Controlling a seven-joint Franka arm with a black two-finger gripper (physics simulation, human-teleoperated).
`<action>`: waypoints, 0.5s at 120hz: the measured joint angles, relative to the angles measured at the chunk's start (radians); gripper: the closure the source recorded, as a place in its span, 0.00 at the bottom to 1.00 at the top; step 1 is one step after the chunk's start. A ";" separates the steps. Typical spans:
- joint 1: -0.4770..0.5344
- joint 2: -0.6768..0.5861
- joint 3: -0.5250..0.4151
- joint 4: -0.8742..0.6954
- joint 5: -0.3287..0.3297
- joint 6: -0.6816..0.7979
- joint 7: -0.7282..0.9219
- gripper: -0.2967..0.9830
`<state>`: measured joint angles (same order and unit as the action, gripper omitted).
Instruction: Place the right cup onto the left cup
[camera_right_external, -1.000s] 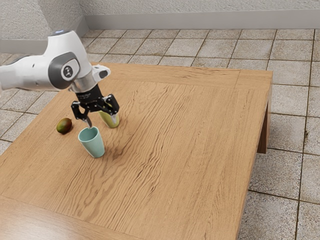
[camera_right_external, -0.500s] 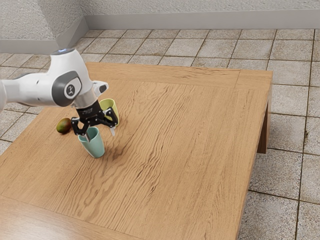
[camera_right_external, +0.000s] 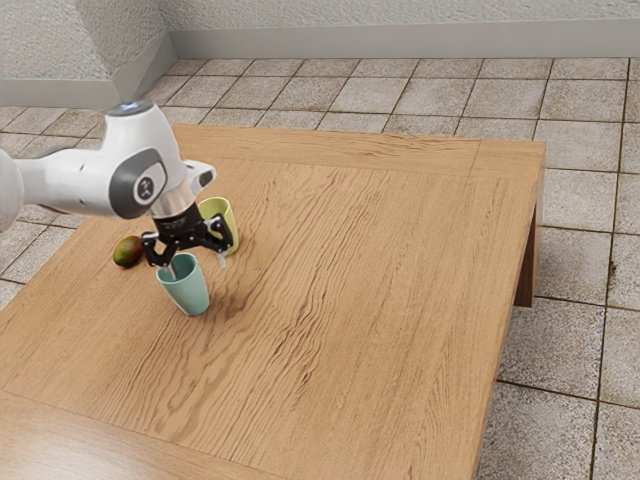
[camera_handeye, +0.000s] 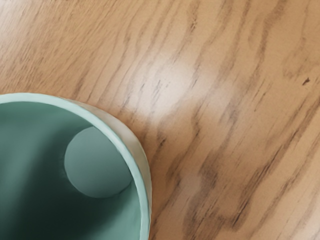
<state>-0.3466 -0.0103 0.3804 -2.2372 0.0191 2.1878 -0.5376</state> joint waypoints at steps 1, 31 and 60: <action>0.000 0.003 0.000 0.001 0.000 0.002 0.001 0.25; 0.012 0.061 0.000 0.027 -0.006 0.040 0.027 0.26; 0.022 0.070 0.000 0.022 -0.011 0.069 0.042 0.64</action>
<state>-0.3243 0.0598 0.3805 -2.2151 0.0078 2.2564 -0.4957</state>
